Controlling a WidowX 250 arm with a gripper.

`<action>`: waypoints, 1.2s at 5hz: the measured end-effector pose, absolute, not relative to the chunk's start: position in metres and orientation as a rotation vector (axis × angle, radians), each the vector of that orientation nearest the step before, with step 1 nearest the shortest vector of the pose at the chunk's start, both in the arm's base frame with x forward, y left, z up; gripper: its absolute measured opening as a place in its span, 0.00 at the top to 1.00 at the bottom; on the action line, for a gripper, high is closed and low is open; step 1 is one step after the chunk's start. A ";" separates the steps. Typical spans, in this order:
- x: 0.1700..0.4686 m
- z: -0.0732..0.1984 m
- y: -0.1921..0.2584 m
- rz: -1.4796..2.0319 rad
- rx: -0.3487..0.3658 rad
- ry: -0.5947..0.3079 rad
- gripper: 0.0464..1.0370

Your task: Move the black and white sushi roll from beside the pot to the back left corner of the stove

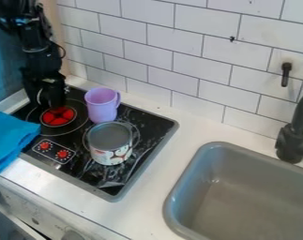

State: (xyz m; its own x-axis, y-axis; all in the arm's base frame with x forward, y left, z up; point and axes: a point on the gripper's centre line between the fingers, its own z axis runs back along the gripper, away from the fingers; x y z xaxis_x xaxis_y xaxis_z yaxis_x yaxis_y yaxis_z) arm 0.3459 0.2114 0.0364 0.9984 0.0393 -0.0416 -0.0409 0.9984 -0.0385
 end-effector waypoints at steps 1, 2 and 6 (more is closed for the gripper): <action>0.349 0.038 0.213 0.036 -0.046 0.055 0.05; 0.348 0.039 0.212 0.047 -0.033 0.052 0.04; 0.279 0.136 0.184 0.018 0.044 0.119 0.04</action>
